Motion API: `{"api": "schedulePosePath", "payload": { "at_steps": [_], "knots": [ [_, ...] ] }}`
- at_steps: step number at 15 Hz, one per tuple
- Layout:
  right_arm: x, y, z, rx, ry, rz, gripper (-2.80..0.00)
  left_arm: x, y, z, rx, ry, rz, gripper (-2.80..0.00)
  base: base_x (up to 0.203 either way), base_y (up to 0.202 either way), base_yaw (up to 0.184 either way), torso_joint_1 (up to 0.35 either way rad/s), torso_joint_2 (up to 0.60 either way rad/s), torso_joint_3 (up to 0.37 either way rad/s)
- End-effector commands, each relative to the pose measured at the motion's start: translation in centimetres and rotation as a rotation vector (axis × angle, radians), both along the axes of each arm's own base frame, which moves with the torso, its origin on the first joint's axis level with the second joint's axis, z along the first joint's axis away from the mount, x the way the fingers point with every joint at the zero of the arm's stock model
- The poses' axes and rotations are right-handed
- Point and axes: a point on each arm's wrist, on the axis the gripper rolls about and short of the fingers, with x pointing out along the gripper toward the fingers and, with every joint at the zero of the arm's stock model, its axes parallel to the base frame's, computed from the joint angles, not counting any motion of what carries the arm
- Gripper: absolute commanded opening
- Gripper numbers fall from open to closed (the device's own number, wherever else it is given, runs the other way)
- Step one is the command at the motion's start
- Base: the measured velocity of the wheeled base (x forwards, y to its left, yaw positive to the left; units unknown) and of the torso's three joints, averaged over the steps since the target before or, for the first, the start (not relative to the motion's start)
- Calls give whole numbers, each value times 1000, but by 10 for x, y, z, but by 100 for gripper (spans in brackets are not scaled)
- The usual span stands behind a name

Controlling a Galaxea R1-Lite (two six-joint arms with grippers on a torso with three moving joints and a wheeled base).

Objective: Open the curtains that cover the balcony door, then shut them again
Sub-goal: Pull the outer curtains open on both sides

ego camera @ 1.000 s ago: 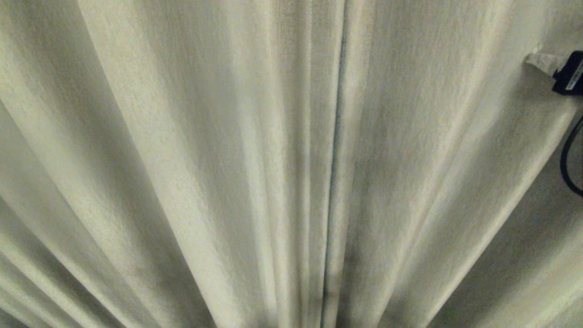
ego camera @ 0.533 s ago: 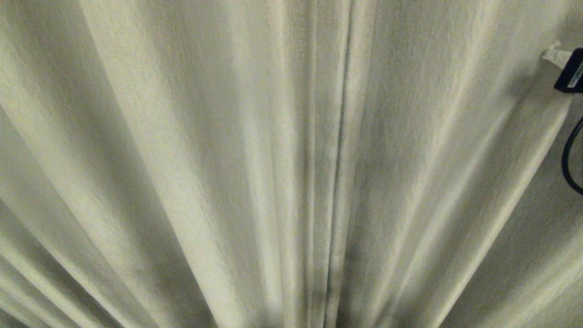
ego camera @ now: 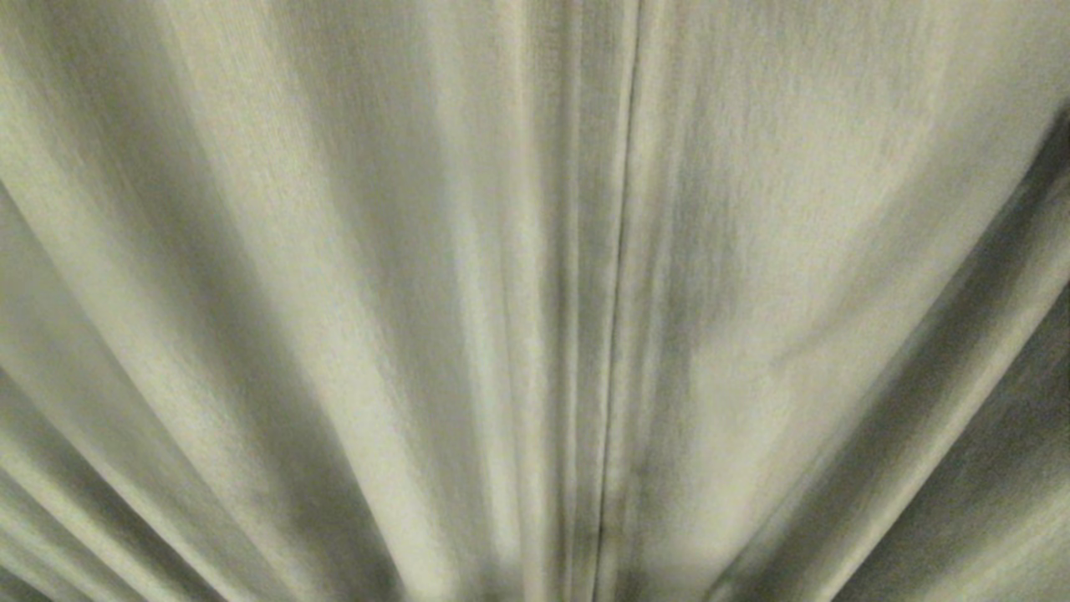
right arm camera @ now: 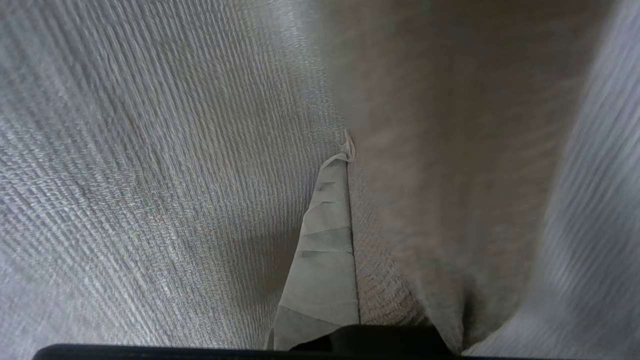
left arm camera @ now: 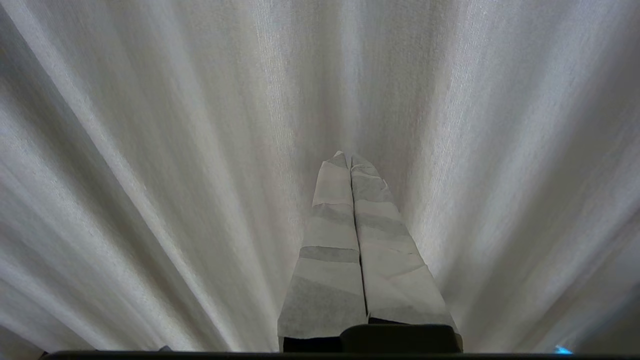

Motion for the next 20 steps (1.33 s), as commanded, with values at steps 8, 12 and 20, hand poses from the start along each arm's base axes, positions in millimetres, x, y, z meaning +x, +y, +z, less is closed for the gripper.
{"api": "schedulePosePath", "payload": {
  "at_steps": [8, 12, 20],
  "knots": [
    [-9, -96, 15, -3, -38, -330, -280, 0, 0, 0, 1, -1, 0, -280, 0, 0, 0, 0, 0, 0],
    [-18, -131, 8, 5, -21, -442, -280, 0, 0, 0, 0, -1, 0, -280, 0, 0, 0, 0, 0, 0],
    [-39, -180, -1, 46, -20, -593, -280, 0, 0, 0, 0, -1, 0, -280, 0, 0, 0, 0, 0, 0]
  ]
}}
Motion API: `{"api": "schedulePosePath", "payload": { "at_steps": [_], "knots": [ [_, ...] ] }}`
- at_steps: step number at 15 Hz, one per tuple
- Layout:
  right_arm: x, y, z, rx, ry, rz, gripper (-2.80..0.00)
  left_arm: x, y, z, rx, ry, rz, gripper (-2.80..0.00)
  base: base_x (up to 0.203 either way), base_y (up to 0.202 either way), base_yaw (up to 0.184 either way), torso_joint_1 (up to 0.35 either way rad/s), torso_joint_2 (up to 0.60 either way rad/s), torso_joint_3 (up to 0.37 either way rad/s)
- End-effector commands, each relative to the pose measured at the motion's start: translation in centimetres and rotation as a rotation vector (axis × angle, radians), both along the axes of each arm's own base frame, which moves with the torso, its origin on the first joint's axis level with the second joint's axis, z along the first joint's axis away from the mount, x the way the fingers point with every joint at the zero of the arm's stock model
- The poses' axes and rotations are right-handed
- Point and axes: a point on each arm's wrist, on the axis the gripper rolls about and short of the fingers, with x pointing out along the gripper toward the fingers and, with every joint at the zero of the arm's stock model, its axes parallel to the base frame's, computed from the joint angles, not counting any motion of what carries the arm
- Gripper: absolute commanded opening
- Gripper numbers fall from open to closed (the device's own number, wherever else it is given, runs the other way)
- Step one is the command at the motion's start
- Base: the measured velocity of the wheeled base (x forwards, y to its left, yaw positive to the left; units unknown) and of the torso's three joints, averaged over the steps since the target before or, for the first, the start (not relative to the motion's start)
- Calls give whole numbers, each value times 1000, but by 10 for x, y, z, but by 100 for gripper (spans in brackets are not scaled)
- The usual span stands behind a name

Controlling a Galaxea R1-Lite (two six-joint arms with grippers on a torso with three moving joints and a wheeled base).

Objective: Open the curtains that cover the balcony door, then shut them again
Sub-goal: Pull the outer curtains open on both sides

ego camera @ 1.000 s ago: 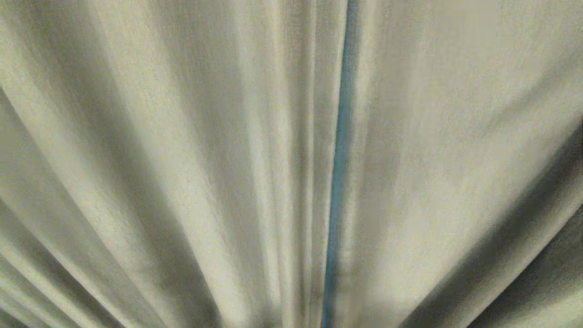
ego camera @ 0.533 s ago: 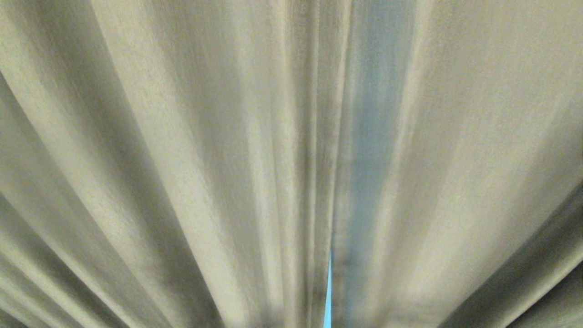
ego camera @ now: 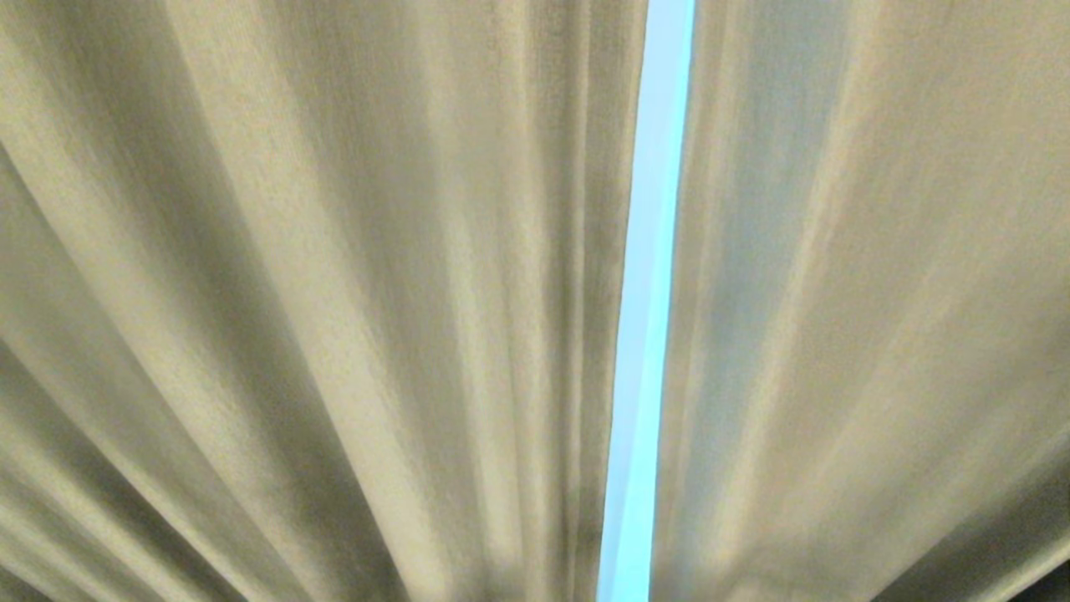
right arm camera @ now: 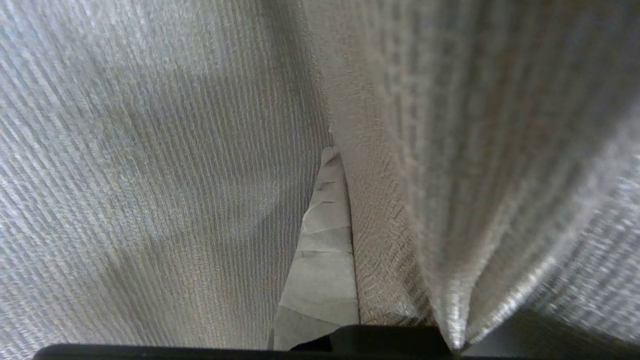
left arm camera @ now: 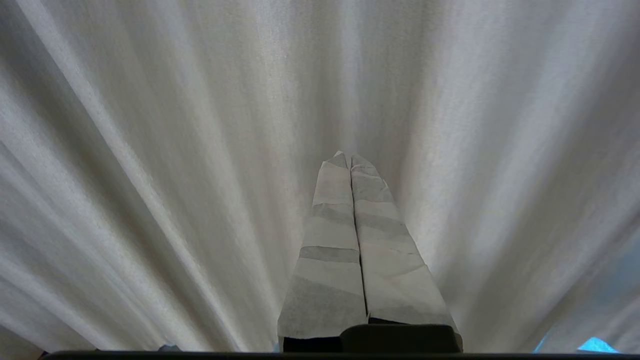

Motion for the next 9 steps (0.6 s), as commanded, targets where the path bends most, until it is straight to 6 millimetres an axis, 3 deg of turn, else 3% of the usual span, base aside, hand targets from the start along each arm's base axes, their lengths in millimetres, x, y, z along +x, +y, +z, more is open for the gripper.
{"api": "schedulePosePath", "payload": {
  "at_steps": [1, 9],
  "knots": [
    [-3, -11, -6, 17, 13, -30, -280, 0, 0, 0, 1, -1, 0, -280, 0, 0, 0, 0, 0, 0],
    [-13, -24, -10, 26, 20, -80, -280, 0, 0, 0, 1, -1, 0, -280, 0, 0, 0, 0, 0, 0]
  ]
}}
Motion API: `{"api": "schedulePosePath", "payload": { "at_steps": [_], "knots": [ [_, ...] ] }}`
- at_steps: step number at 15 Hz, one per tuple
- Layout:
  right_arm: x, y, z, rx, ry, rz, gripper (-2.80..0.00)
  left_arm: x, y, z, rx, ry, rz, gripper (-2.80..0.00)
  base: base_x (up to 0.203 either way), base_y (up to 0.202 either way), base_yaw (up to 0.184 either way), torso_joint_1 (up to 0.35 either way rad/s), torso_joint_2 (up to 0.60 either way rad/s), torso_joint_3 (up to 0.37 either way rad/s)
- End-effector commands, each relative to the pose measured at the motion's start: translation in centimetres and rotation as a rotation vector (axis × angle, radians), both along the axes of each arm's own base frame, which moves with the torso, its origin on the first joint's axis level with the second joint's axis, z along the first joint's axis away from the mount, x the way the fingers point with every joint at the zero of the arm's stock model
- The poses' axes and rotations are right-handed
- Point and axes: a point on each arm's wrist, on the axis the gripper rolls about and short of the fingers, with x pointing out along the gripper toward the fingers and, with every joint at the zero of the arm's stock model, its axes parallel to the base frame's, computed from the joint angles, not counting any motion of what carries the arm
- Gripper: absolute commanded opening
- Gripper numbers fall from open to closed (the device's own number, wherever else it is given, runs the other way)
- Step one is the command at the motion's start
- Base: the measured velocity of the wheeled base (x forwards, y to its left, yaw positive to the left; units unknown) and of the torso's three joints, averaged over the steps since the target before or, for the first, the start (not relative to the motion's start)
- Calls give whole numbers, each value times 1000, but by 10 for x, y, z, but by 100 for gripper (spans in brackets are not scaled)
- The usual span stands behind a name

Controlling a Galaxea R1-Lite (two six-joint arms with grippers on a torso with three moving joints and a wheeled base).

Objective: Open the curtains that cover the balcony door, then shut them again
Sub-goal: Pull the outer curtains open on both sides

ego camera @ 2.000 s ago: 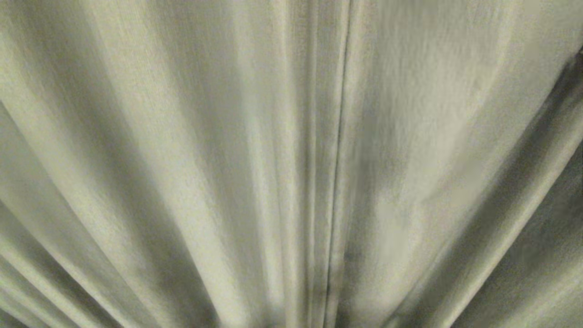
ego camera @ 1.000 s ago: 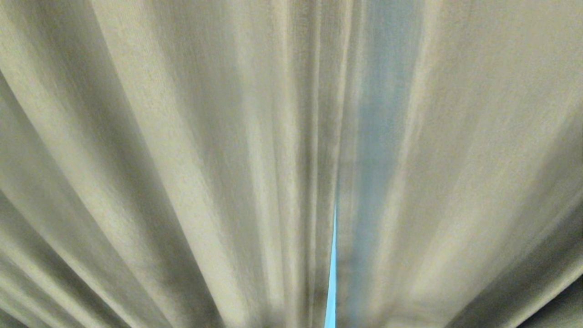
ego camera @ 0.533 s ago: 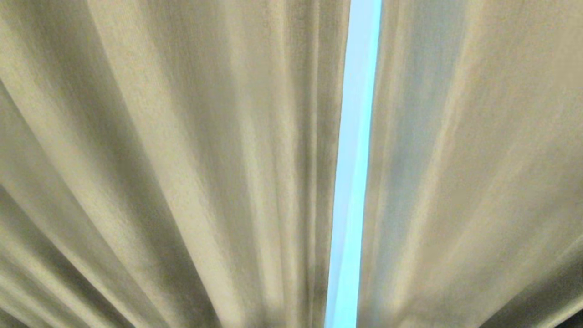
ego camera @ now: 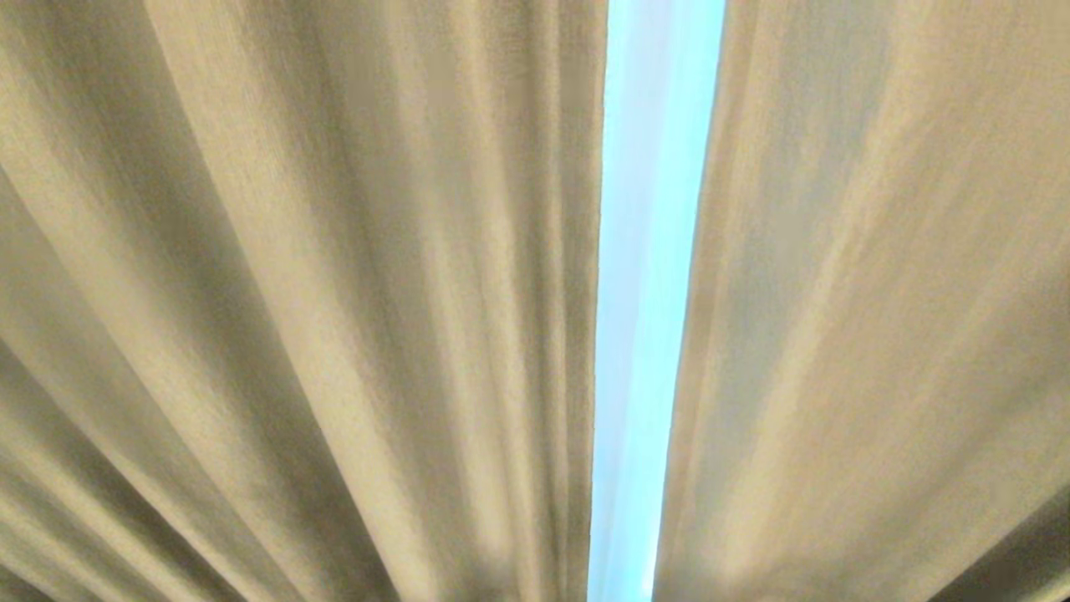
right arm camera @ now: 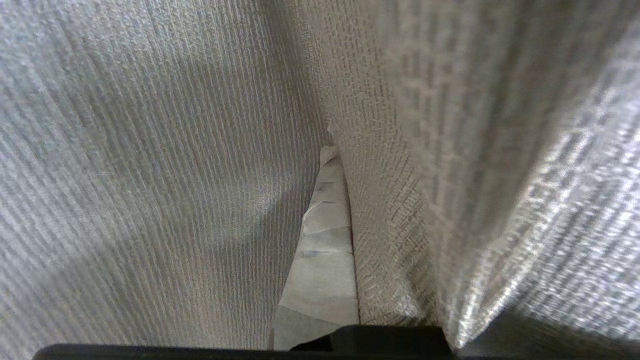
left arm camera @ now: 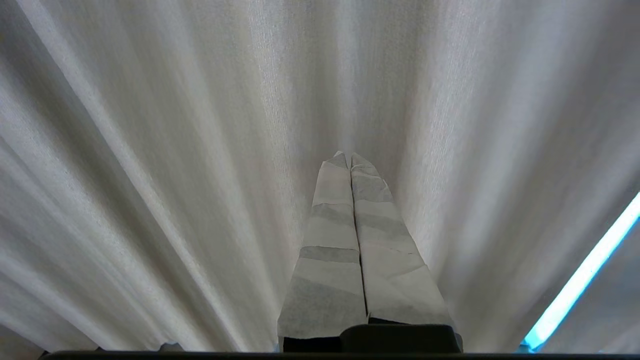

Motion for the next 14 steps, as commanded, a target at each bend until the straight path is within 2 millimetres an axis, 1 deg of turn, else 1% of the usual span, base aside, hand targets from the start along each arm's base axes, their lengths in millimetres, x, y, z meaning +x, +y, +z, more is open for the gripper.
{"api": "schedulePosePath", "payload": {
  "at_steps": [1, 5, 7, 8, 11, 14],
  "knots": [
    [-4, -7, -3, 3, 2, -21, -280, 0, 0, 0, 1, -1, 0, -280, 0, 0, 0, 0, 0, 0],
    [-8, -8, -2, 4, 4, -30, -280, 0, 0, 0, 0, -1, 0, -280, 0, 0, 0, 0, 0, 0],
    [-9, -3, 1, -5, 3, -17, -280, 0, 0, 0, 1, -1, 0, -280, 0, 0, 0, 0, 0, 0],
    [-11, 1, 3, -15, 6, 25, -280, 0, 0, 0, 1, -1, 0, -280, 0, 0, 0, 0, 0, 0],
    [-15, 20, 12, -54, 11, 159, -280, 0, 0, 0, 1, -1, 0, -280, 0, 0, 0, 0, 0, 0],
    [-14, 52, 23, -101, 4, 305, -280, 0, 0, 0, 1, -1, 0, -280, 0, 0, 0, 0, 0, 0]
  ]
}}
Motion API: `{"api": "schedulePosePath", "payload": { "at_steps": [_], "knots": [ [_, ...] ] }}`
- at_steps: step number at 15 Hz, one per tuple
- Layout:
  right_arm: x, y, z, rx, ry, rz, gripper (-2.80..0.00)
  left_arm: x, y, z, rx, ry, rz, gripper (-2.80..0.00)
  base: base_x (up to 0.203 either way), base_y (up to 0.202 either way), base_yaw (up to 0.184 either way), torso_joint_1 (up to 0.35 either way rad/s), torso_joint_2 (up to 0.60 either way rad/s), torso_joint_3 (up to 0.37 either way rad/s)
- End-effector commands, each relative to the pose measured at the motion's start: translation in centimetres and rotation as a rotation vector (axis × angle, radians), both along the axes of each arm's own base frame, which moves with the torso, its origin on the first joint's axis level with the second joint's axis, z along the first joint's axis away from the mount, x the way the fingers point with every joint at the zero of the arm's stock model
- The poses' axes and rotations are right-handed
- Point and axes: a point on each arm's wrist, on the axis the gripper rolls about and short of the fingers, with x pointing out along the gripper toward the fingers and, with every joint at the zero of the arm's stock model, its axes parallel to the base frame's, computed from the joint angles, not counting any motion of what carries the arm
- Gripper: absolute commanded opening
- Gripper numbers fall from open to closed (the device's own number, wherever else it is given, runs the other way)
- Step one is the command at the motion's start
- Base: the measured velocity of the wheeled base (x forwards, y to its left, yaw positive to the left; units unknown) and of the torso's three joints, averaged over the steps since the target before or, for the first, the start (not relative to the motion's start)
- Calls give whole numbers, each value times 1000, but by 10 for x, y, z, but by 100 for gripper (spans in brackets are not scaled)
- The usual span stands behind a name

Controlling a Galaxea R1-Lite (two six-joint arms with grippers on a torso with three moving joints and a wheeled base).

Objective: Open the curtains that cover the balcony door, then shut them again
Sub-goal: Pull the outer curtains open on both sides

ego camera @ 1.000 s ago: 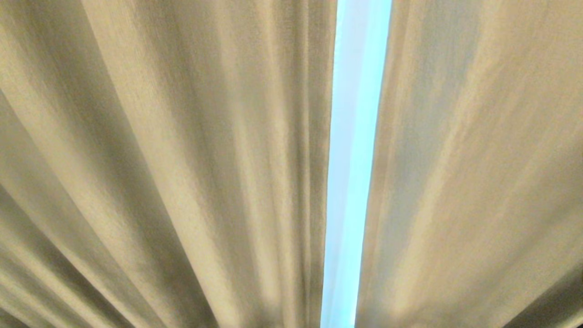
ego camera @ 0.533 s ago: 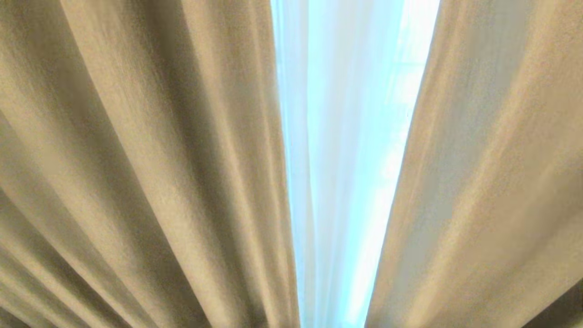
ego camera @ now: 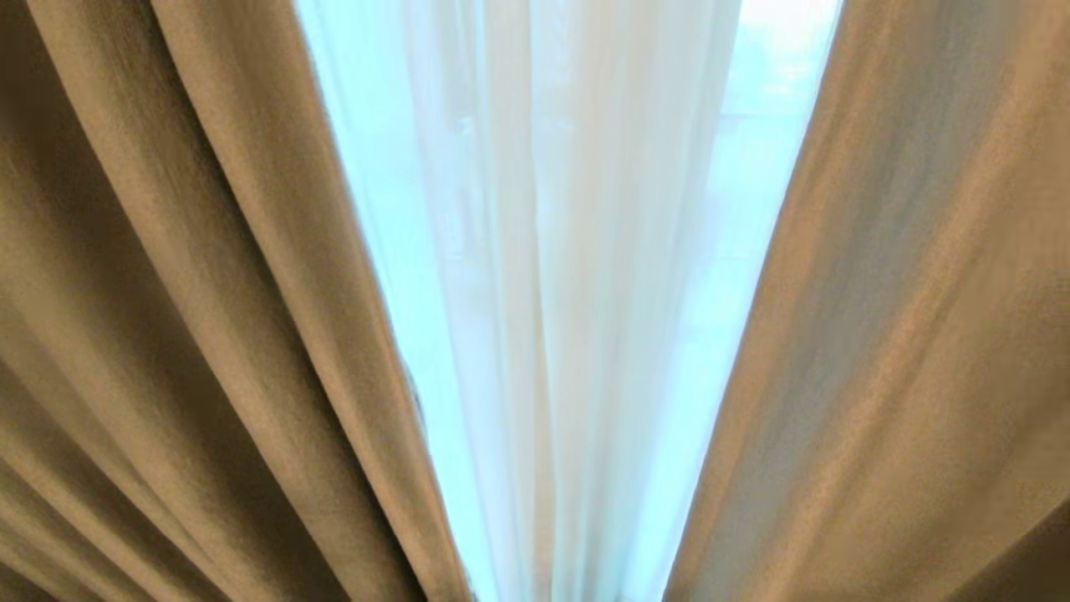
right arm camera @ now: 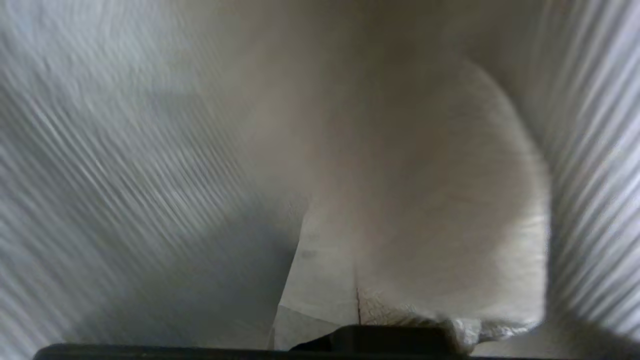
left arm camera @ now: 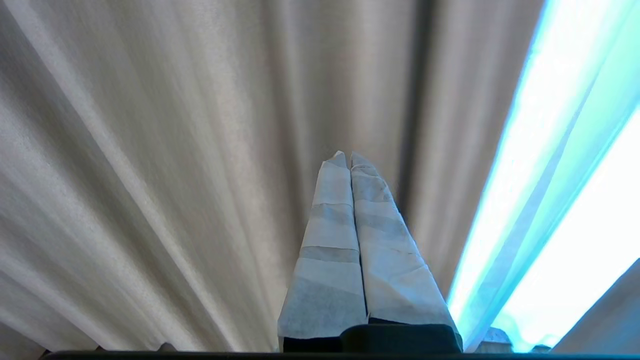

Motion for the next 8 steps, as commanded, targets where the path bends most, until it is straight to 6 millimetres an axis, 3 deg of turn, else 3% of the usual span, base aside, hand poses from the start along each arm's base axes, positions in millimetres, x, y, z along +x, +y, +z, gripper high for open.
{"api": "schedulePosePath", "payload": {
  "at_steps": [1, 4, 8],
  "knots": [
    [-5, 30, 13, -47, -26, 88, -280, 0, 0, 0, 1, -1, 0, -280, 0, 0, 0, 0, 0, 0],
    [0, 60, 17, -51, -45, 197, -280, 0, 0, 0, -1, -1, 0, -280, 0, 0, 0, 0, 0, 0],
    [0, 77, 22, -60, -58, 251, -280, 0, 0, 0, 0, -1, 0, -280, 0, 0, 0, 0, 0, 0]
  ]
}}
